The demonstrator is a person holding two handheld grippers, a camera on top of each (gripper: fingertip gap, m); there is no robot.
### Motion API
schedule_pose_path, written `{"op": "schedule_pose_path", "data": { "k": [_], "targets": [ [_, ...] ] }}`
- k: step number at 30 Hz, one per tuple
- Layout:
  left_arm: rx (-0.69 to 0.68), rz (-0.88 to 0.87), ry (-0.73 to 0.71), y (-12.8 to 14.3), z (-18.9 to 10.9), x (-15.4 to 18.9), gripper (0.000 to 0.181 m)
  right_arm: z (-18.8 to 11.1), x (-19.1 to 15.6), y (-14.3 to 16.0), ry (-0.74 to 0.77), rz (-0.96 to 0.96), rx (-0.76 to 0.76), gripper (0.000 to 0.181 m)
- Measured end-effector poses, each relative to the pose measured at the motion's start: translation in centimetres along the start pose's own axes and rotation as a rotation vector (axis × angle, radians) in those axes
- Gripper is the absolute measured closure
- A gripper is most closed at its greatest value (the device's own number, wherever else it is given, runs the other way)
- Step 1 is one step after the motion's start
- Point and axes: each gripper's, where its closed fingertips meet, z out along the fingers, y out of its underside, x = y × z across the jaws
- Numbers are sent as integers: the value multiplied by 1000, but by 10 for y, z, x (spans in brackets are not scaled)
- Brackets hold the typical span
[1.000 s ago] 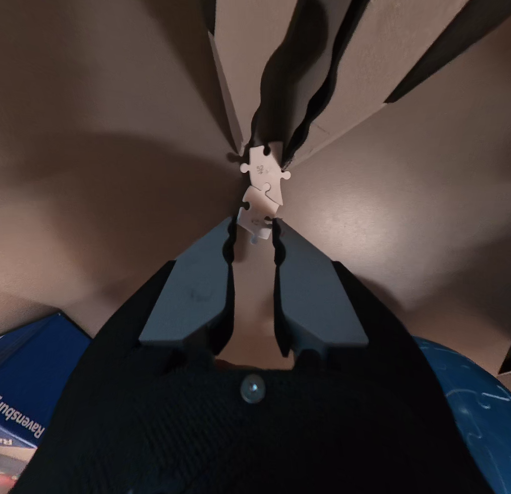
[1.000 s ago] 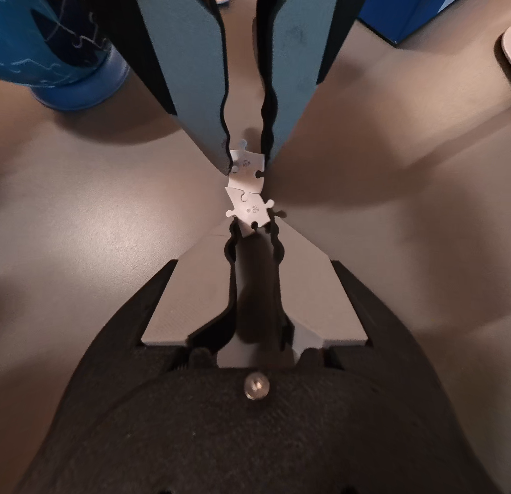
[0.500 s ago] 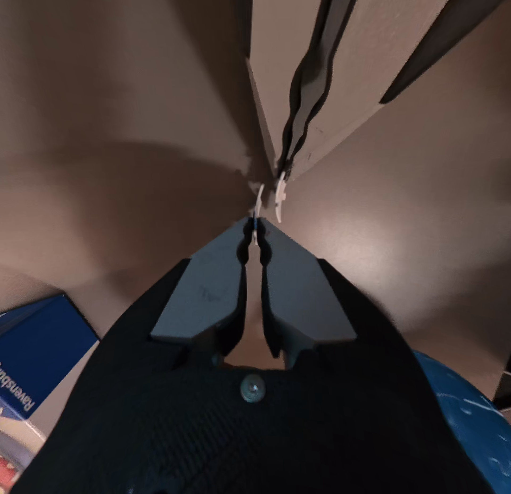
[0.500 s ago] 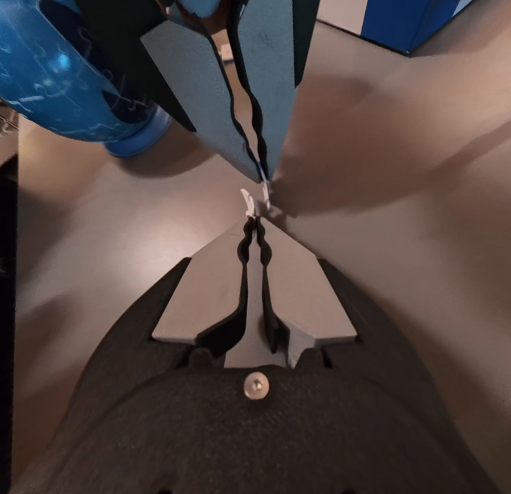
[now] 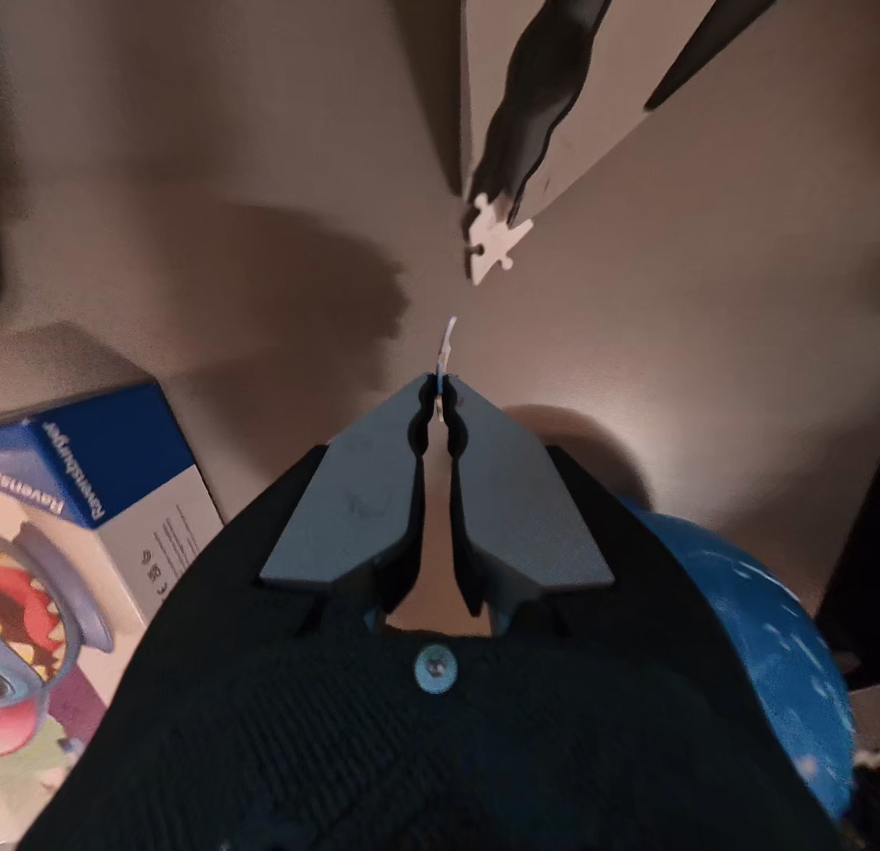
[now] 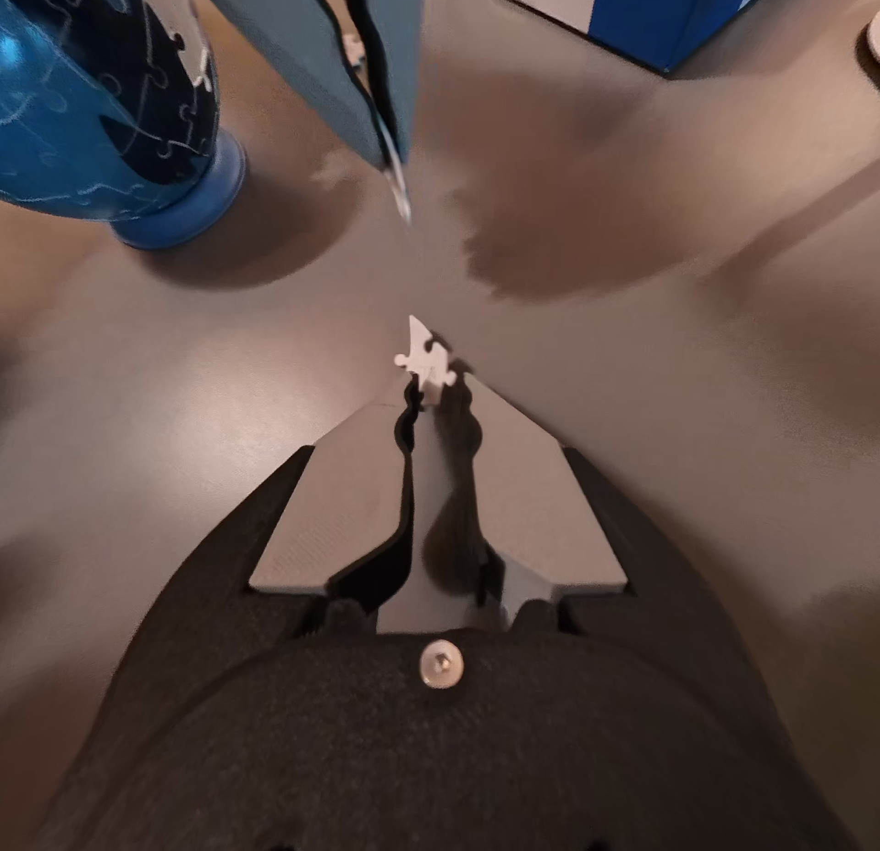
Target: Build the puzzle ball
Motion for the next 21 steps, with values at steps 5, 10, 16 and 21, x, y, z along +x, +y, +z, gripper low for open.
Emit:
{"op": "schedule_pose_path", "data": {
  "k": [5,10,16,21],
  "targets": [
    [134,-94,83,-1,-38,16,181,-10,-2,-34,28,-28,133,159],
    [155,-144,95,13,-58,23,181,-19,-47,-104,-130,-86,310,161],
    [197,-172,92,35,-77,30,181,5,-80,-140,-238,-209,213,178],
    [305,-176,23,61,-101,32,181,17,-99,-168,-265,-302,188,181]
  ]
}}
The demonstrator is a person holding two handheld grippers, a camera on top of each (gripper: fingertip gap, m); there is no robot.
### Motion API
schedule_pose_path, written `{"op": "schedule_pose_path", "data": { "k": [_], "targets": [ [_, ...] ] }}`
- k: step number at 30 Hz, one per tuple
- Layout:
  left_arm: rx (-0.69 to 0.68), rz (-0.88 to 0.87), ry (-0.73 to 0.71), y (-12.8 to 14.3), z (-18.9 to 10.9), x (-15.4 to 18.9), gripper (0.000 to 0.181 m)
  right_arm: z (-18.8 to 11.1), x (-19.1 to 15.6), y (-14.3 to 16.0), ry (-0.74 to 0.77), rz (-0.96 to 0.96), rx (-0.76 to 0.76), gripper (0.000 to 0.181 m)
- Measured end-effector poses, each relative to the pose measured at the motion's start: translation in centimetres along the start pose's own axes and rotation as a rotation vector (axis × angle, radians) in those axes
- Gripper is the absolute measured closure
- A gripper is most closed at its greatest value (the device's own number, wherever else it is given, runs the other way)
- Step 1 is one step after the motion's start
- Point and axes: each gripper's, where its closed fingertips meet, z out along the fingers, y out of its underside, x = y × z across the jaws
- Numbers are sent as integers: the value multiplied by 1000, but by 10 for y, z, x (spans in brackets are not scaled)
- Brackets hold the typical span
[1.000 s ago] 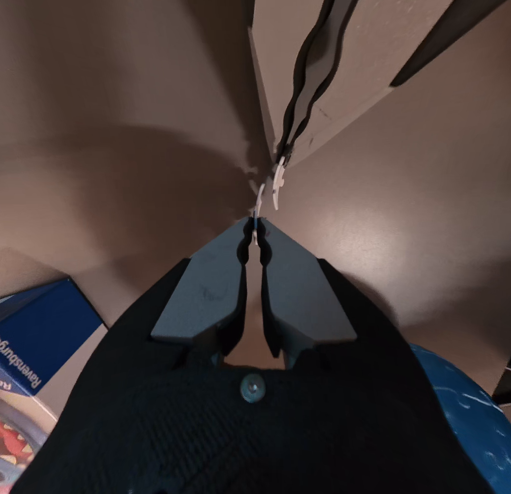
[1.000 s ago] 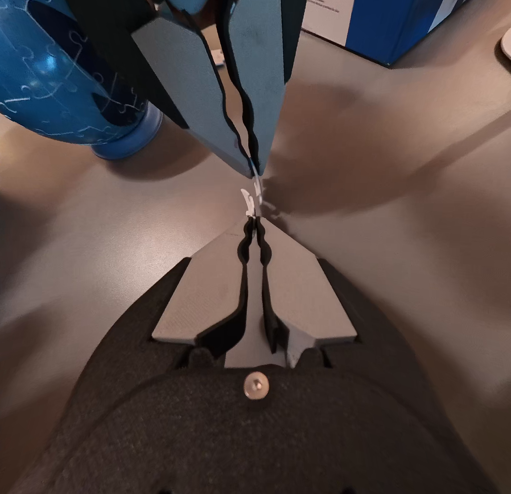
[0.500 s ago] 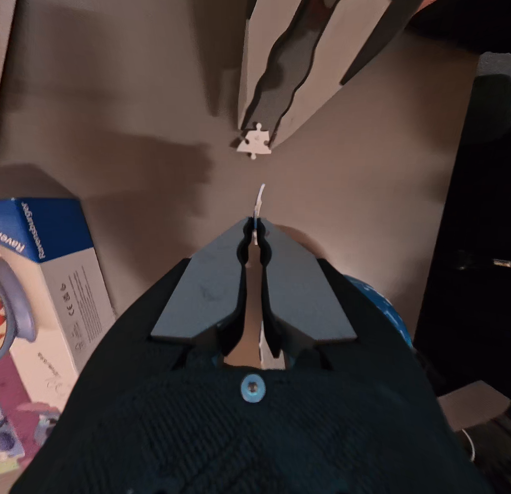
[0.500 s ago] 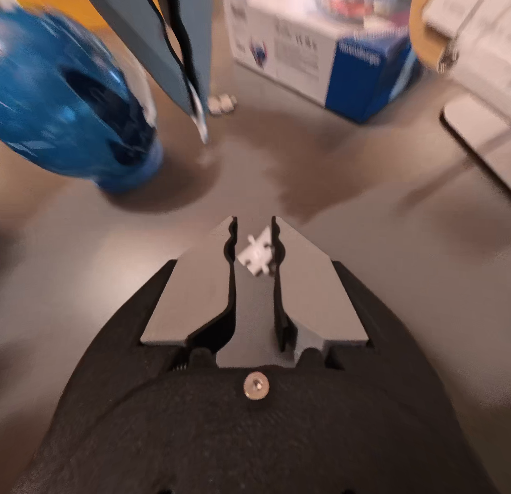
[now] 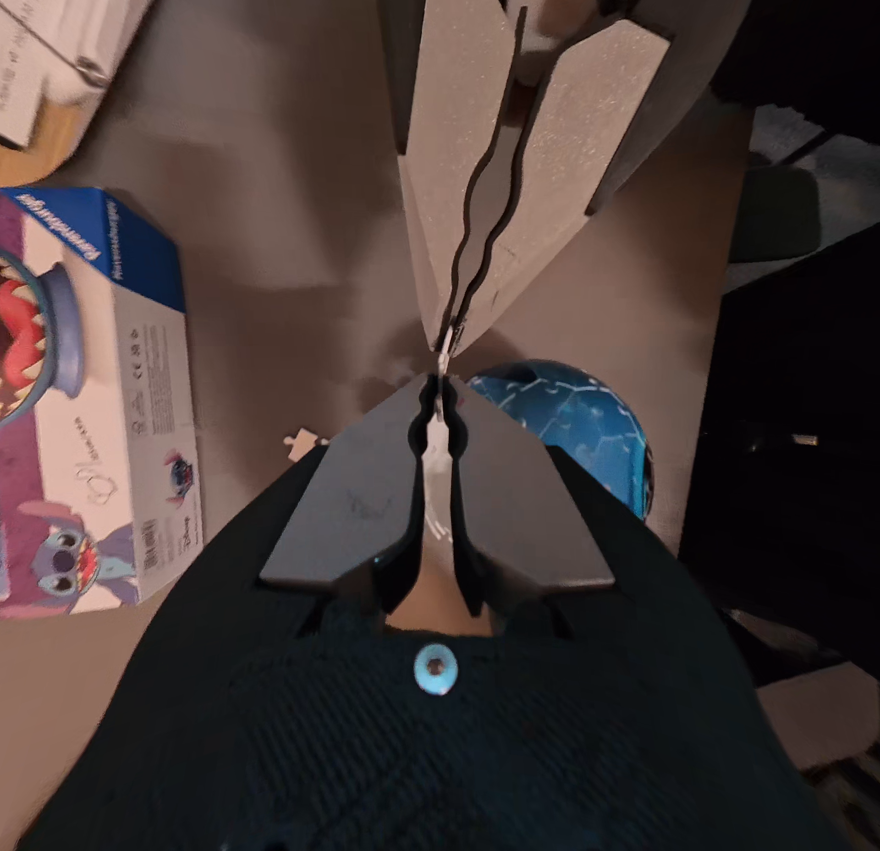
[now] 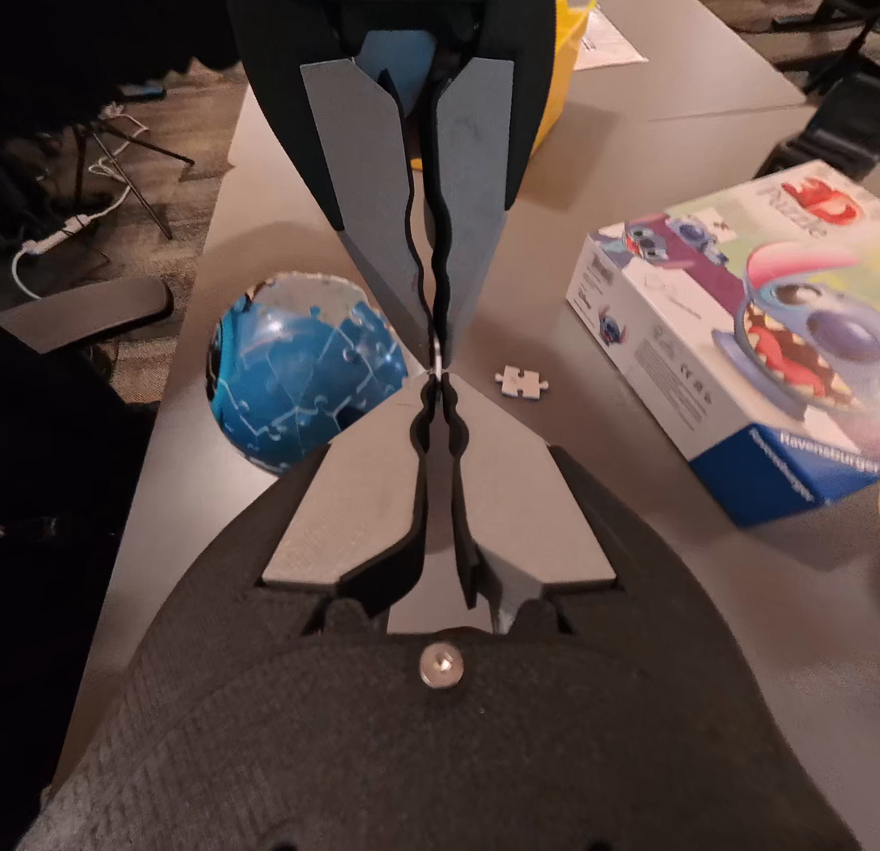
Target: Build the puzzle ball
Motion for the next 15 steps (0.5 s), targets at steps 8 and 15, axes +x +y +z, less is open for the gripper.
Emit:
{"op": "schedule_pose_path", "data": {
  "k": [8,15],
  "targets": [
    [342,11,-107,6,-54,-16,181,21,6,-50,-71,-34,26,181],
    [429,-2,-71,13,-55,-25,181,33,12,-45,-129,-22,-37,181]
  ]
}}
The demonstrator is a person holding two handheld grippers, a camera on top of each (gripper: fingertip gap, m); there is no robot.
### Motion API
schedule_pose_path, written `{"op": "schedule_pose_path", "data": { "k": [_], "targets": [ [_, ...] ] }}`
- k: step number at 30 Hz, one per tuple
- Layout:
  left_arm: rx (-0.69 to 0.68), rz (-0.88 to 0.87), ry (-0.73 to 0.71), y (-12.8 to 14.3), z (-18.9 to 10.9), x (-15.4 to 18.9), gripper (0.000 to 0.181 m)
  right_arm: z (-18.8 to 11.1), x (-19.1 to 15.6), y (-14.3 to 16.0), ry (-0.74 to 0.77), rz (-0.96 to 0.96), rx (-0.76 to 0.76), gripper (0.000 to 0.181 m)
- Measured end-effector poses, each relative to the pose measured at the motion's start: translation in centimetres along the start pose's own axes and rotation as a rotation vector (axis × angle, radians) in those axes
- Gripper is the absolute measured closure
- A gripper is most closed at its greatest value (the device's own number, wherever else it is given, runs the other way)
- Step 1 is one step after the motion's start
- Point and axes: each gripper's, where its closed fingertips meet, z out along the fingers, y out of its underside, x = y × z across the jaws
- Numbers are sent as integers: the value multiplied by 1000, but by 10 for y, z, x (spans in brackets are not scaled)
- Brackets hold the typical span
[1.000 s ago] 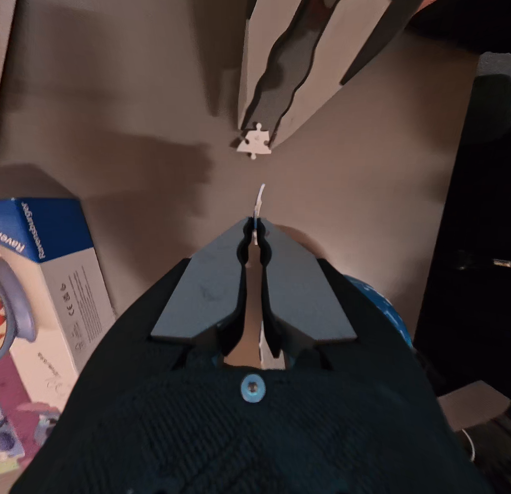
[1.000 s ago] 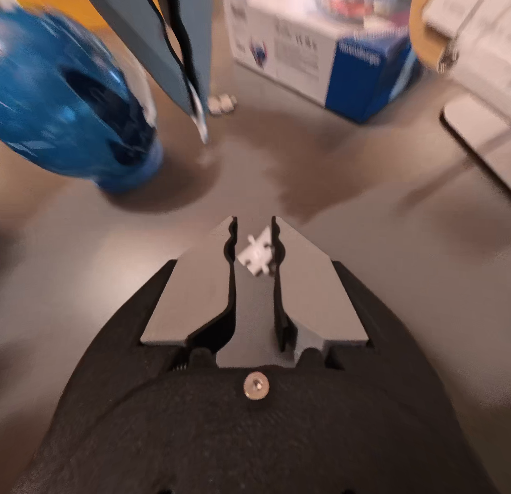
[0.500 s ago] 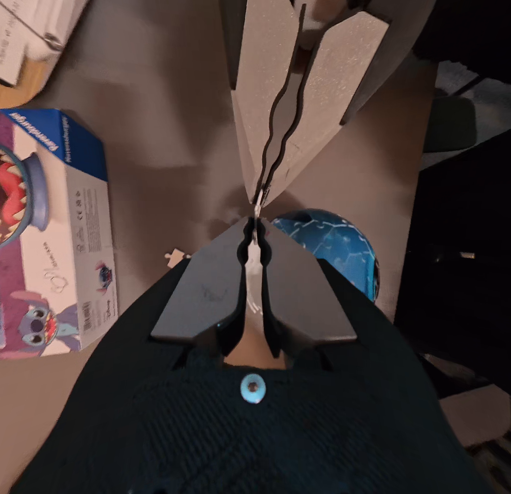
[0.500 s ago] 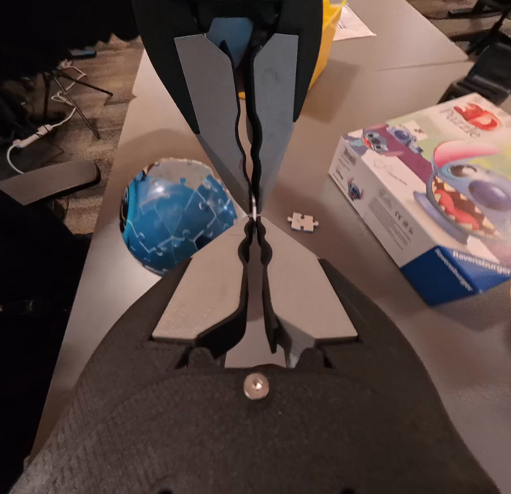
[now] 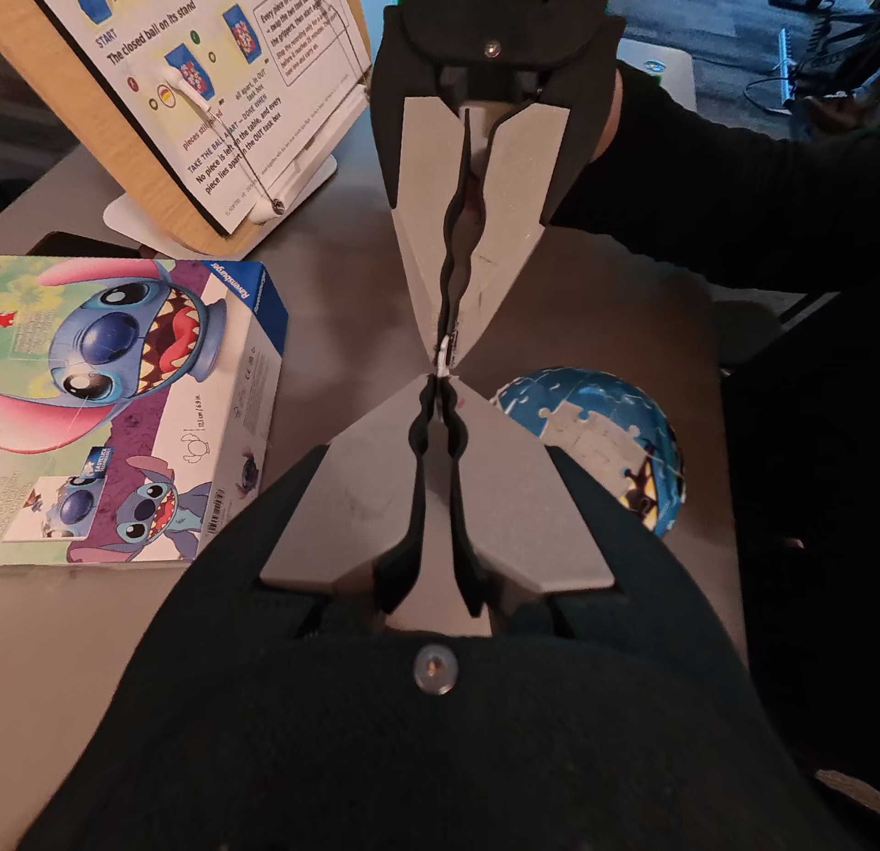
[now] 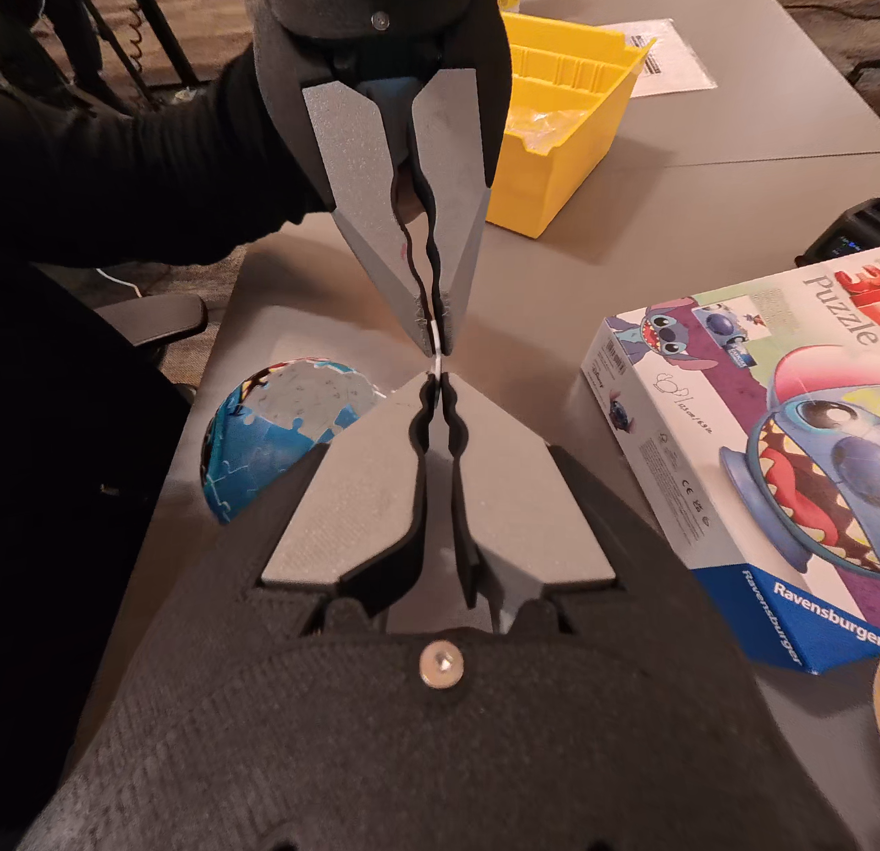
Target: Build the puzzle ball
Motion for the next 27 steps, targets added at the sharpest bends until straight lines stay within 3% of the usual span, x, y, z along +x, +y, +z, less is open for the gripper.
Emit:
{"op": "schedule_pose_path", "data": {
  "k": [8,14,24,27],
  "targets": [
    [28,-4,30,2,8,-7,181,-1,8,7,-59,63,4,181],
    [-7,-11,70,11,16,-12,181,11,9,31,-95,70,-89,180],
    [16,-65,125,16,10,-18,180,3,18,32,-64,122,-78,181],
    [11,-78,122,17,5,-21,170,2,17,35,-67,141,-101,181]
  ]
}}
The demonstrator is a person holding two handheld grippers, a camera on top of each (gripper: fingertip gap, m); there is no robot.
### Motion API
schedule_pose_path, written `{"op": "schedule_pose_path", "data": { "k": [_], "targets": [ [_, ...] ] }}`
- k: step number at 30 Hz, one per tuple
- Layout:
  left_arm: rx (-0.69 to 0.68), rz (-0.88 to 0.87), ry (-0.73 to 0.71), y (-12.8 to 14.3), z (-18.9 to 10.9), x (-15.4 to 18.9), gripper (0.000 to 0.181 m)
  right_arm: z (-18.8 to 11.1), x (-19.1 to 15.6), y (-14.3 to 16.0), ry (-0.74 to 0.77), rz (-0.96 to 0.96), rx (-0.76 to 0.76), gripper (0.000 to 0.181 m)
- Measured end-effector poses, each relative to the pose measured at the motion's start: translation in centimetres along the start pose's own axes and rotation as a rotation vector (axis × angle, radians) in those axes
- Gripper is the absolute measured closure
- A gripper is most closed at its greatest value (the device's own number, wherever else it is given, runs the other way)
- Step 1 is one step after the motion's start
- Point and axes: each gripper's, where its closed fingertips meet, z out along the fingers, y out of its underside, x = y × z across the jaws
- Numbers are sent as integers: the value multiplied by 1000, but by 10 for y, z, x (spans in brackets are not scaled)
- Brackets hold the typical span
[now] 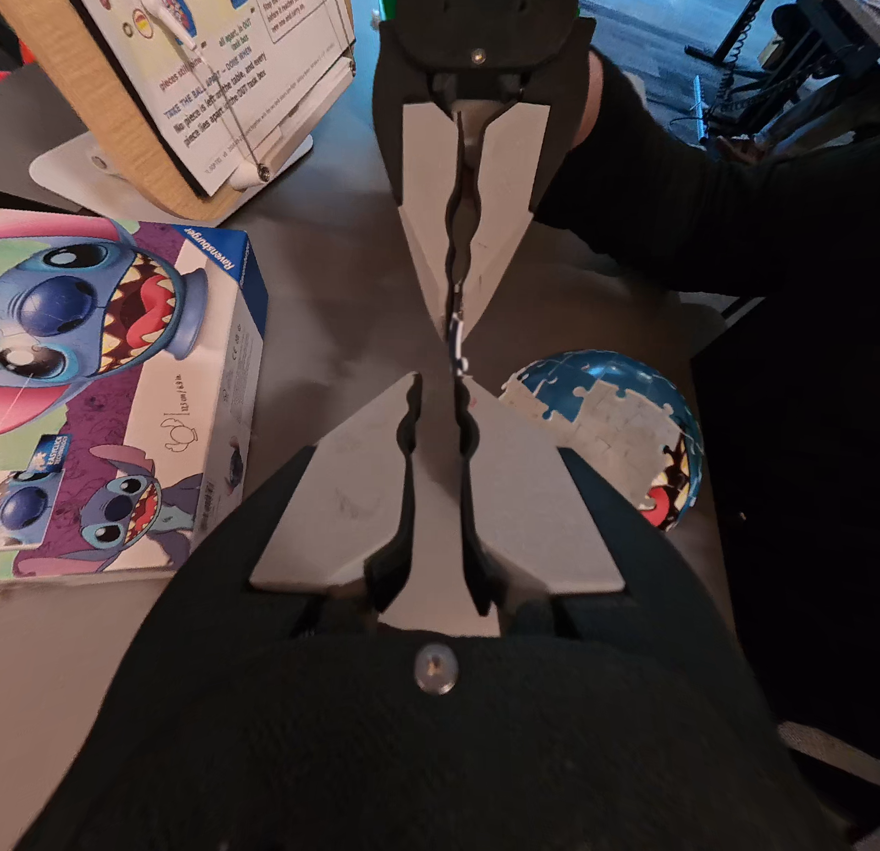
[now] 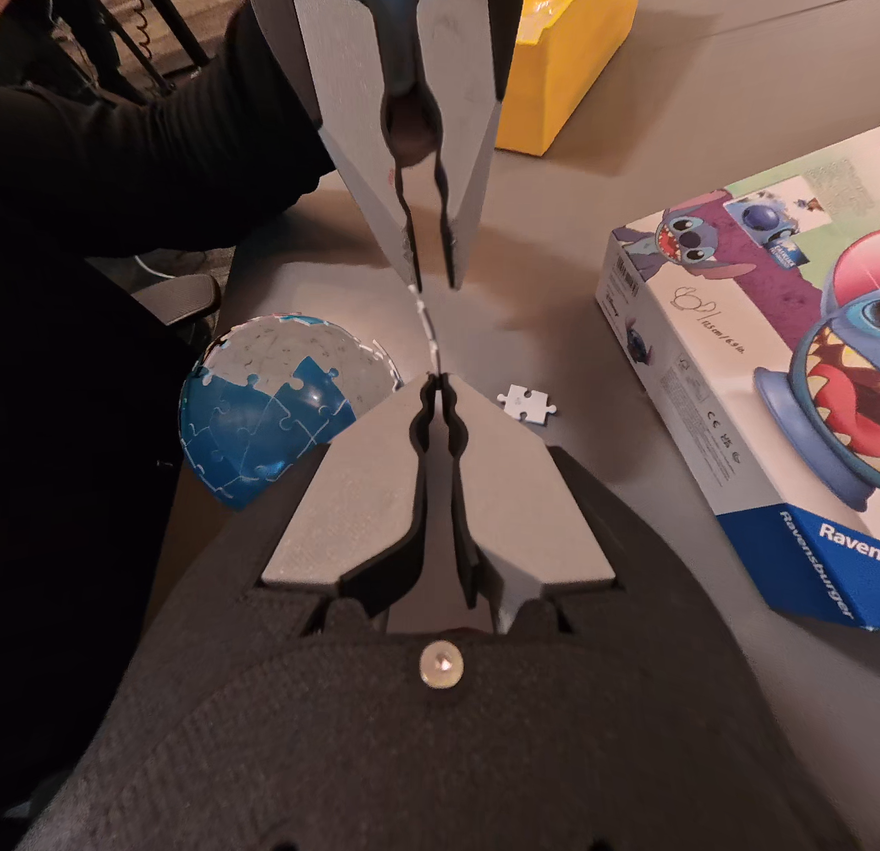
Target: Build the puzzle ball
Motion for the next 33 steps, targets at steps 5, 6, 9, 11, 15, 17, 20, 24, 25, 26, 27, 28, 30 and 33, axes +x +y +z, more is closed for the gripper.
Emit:
{"op": "schedule_pose_path", "data": {
  "k": [5,6,9,11,15,17,20,24,25,26,27,28,30,33],
  "targets": [
    [9,13,3,0,-11,2,164,1,2,5,-11,51,-18,181],
    [11,8,10,-1,-10,4,163,2,2,5,-12,54,-21,181],
    [-27,21,-17,3,0,2,162,4,-2,5,-13,43,-37,181],
    [-55,40,-19,7,8,4,162,6,-3,6,-12,39,-48,181],
    [-96,89,-21,11,19,10,179,9,-4,5,1,23,-74,181],
    [-107,120,-55,12,20,7,181,9,-5,5,3,15,-82,181],
    [-94,108,-43,10,19,9,181,6,-6,3,-2,18,-68,181],
    [-89,76,-20,12,21,7,181,1,-5,-1,12,16,-43,181],
    [-90,72,-16,12,22,7,181,0,-5,-2,13,17,-36,181],
    [-90,71,-13,13,22,7,181,-1,-5,-3,13,18,-30,181],
    [-91,70,-14,13,22,6,181,-1,-5,-4,15,17,-25,181],
    [-92,71,-15,13,22,6,181,-1,-5,-5,16,16,-22,181],
    [-94,74,-18,13,22,6,181,-1,-6,-5,16,14,-20,181],
    [-102,78,-19,14,23,6,181,-1,-6,-6,20,7,-20,181]
  ]
}}
